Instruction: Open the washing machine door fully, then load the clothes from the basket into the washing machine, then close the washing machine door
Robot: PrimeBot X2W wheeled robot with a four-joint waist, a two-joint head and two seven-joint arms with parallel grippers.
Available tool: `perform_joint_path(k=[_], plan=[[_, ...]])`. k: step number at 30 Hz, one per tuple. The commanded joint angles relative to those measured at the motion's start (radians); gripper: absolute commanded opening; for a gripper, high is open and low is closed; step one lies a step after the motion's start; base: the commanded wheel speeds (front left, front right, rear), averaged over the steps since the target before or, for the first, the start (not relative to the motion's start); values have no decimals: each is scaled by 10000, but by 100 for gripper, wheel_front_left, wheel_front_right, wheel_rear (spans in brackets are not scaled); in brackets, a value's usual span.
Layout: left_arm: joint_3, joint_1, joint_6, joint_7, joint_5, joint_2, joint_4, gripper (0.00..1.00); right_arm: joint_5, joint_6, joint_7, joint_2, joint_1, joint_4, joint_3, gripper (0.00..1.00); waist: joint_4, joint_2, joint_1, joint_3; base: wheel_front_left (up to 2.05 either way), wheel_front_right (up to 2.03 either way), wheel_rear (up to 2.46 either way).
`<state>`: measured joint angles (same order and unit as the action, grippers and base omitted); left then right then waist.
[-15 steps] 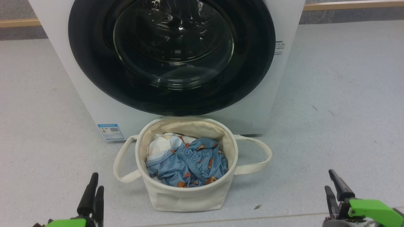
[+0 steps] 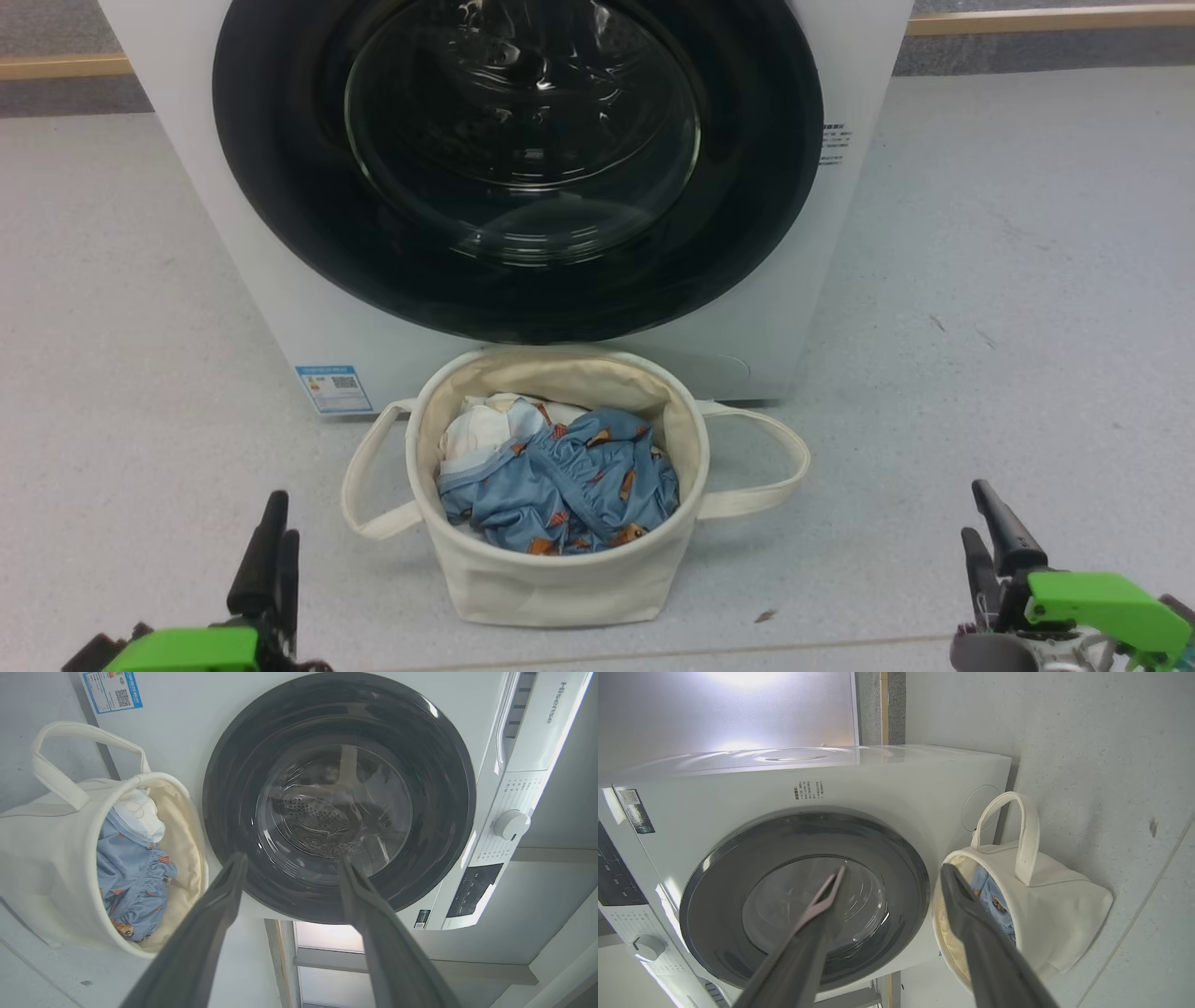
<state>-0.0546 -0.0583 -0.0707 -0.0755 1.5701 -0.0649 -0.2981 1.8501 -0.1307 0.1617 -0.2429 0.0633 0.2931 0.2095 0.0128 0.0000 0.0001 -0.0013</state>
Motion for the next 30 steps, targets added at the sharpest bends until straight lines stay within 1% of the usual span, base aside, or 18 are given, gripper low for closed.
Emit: perform_joint_path(k=[1, 6, 11, 16, 24, 30], plan=[[-48, -567, -45, 101, -180, -238, 306, 100, -207, 0, 97, -124, 642, -298, -77, 100, 7, 0, -1, -1, 0, 0, 0], [190, -663, -26, 425, -922, -487, 313, 100, -1376, 0, 199, -178, 850, -293, 17, 100, 41, 0, -1, -6, 0, 0, 0], [467, -759, 27, 640, -1856, -692, 302, 100, -2956, 0, 241, -92, 970, -543, 17, 100, 82, 0, -1, 1, 0, 0, 0], [568, -833, 292, 790, -3042, -862, 379, 100, -4325, 0, 281, -113, 998, -700, 244, 100, 128, 0, -1, 6, 0, 0, 0], [614, -909, 350, 1022, -4273, -965, 272, 100, -5695, 0, 346, -45, 1081, -658, 249, 100, 200, 0, -1, -10, 0, 0, 0], [550, -1030, 262, 1196, -4962, -1033, 131, 100, -6565, 0, 394, -6, 1206, -614, 261, 100, 246, 0, -1, -26, 0, 0, 0]])
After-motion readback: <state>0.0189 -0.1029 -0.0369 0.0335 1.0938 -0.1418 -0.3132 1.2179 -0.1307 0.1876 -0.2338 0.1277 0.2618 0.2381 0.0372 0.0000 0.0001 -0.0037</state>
